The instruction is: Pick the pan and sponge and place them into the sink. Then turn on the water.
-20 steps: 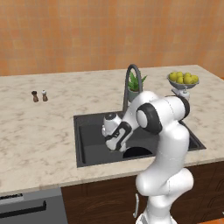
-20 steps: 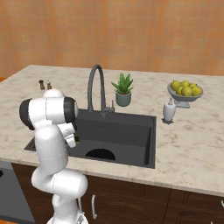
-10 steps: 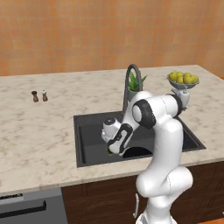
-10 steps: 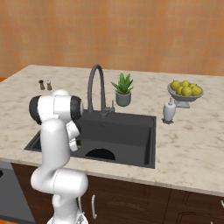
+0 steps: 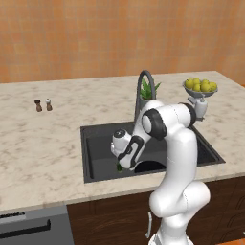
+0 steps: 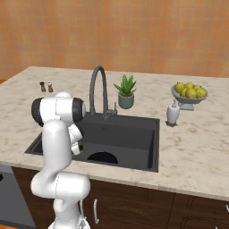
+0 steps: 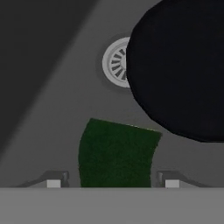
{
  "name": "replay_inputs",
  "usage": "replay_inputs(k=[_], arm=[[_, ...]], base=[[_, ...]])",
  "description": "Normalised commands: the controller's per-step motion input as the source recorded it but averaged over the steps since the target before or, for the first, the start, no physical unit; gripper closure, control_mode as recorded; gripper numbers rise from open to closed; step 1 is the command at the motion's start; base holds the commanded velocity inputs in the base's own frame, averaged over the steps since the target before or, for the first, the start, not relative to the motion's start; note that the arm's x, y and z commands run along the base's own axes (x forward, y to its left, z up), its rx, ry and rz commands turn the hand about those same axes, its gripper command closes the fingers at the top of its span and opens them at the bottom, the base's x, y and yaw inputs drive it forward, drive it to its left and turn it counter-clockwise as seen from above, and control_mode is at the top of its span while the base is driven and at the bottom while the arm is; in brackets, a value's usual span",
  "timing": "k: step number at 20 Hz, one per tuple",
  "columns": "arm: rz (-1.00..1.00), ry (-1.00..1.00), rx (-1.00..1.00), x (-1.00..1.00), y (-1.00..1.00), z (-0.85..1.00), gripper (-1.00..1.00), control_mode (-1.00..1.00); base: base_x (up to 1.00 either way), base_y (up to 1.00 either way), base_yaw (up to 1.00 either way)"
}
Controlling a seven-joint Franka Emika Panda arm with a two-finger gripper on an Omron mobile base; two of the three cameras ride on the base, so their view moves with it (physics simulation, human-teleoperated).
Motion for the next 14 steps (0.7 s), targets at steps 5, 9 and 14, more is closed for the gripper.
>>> replay_inputs(k=[5,9,14], arm=[[0.00,0.01,0.00,0.20,0.00,0.00,-1.00,-1.00],[0.00,0.00,0.01,0.04,0.00,0.30,-1.00,-1.00],[0.00,0.00,0.01,-0.25,0.00,0.83,-1.00,-1.00]], base=[[0.00,0.00,0.00],[0.00,0.00,0.00],[0.00,0.00,0.00]])
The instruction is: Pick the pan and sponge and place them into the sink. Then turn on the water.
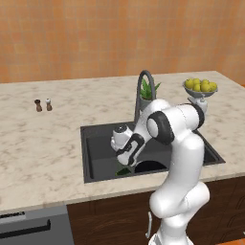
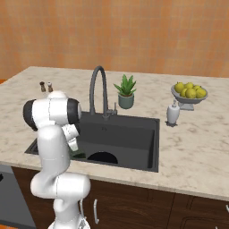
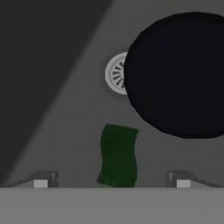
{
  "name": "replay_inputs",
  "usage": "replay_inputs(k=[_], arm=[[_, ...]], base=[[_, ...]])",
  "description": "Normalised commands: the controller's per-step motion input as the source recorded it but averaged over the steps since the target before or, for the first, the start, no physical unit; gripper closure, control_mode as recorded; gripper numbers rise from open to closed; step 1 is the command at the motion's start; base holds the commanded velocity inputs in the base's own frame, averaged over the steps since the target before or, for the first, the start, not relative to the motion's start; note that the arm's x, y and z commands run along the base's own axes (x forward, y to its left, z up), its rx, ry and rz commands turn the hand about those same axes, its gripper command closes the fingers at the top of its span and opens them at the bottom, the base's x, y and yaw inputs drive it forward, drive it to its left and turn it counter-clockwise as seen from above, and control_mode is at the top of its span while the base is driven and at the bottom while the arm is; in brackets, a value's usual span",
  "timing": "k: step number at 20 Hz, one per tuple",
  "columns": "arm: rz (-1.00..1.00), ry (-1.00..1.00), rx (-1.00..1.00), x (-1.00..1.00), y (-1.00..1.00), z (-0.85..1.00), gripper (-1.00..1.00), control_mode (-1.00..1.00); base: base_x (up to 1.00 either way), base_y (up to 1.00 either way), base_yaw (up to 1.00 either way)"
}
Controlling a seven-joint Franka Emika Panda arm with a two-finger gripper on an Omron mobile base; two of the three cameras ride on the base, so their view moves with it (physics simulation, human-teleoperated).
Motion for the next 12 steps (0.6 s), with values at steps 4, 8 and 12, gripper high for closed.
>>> replay_inputs(k=[4,8,12], arm=[[0.00,0.01,0.00,-0.37,-0.02,0.88,-1.00,-1.00],[0.00,0.03,-0.01,-0.39,-0.11,0.93,-1.00,-1.00],[0.00,0.02,-0.01,-0.40,-0.13,0.89,-1.00,-1.00]], base=[[0.00,0.00,0.00],[0.00,0.00,0.00],[0.00,0.00,0.00]])
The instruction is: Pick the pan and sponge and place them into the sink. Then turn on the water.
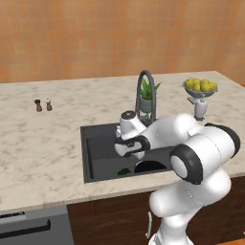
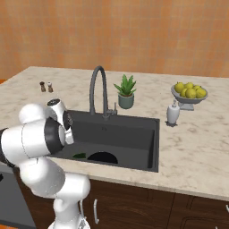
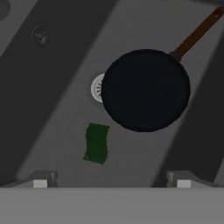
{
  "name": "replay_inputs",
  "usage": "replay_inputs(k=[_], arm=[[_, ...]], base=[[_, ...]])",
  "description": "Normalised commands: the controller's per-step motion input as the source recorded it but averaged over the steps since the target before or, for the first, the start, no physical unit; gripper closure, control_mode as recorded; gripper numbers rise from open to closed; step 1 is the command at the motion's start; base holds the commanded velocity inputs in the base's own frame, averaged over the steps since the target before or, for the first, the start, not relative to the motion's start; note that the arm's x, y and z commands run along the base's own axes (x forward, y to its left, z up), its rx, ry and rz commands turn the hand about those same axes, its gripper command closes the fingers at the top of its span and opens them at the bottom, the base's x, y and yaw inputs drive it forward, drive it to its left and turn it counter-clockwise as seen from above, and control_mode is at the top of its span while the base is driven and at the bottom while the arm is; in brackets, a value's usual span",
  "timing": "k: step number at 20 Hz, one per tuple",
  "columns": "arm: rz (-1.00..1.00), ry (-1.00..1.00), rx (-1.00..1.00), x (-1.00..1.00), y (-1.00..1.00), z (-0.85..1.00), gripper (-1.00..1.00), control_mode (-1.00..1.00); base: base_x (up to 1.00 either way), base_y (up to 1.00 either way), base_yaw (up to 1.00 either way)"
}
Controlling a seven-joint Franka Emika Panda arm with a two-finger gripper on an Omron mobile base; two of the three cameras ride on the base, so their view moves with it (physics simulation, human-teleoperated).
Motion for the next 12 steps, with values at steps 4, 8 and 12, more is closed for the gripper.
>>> replay_inputs(k=[4,8,12], arm=[[0.01,0.00,-0.02,-0.28,-0.21,0.64,-1.00,-1.00],[0.08,0.00,-0.02,-0.15,-0.27,0.44,-1.00,-1.00],[0.13,0.00,-0.01,-0.21,-0.44,0.37,-1.00,-1.00]], base=[[0.00,0.00,0.00],[0.00,0.00,0.00],[0.00,0.00,0.00]])
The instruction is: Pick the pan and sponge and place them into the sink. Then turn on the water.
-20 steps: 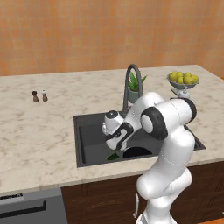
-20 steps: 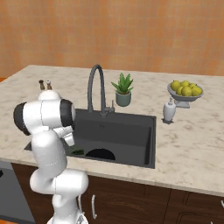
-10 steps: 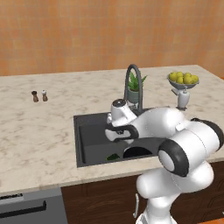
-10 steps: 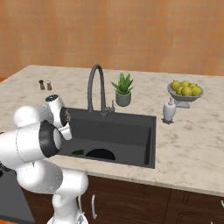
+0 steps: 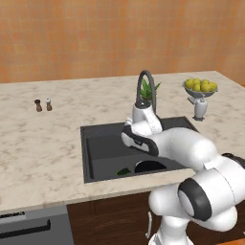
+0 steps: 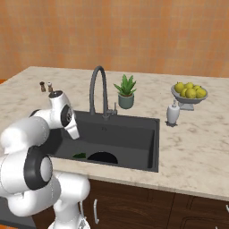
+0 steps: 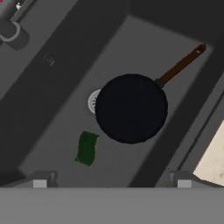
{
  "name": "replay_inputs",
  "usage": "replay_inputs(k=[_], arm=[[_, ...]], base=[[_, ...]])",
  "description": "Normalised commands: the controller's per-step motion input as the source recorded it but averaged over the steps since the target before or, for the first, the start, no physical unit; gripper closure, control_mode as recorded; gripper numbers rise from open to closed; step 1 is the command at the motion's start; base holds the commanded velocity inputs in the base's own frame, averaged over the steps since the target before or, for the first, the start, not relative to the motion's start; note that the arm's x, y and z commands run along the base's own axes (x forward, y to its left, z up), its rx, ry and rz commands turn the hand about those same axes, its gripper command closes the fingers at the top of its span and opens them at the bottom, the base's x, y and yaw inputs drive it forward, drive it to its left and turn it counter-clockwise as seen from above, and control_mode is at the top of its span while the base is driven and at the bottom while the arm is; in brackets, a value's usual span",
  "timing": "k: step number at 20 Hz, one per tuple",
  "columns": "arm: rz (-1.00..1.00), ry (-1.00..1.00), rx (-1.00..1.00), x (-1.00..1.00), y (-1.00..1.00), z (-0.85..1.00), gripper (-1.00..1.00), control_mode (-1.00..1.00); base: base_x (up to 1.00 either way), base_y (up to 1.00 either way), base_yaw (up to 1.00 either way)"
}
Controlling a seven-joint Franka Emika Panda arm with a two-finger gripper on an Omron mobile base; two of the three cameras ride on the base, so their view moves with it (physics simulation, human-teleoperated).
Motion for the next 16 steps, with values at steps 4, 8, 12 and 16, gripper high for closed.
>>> replay_inputs(k=[4,8,12,16], arm=[[0.09,0.00,-0.06,-0.27,-0.51,0.33,-1.00,-1.00],[0.23,0.00,0.00,-0.06,-0.56,0.22,-1.00,-1.00],[0.26,-0.01,0.00,0.00,-0.51,0.13,-1.00,-1.00],[0.30,-0.06,0.00,0.05,-0.59,0.08,-1.00,-1.00]], base=[[0.00,0.00,0.00],[0.00,0.00,0.00],[0.00,0.00,0.00],[0.00,0.00,0.00]])
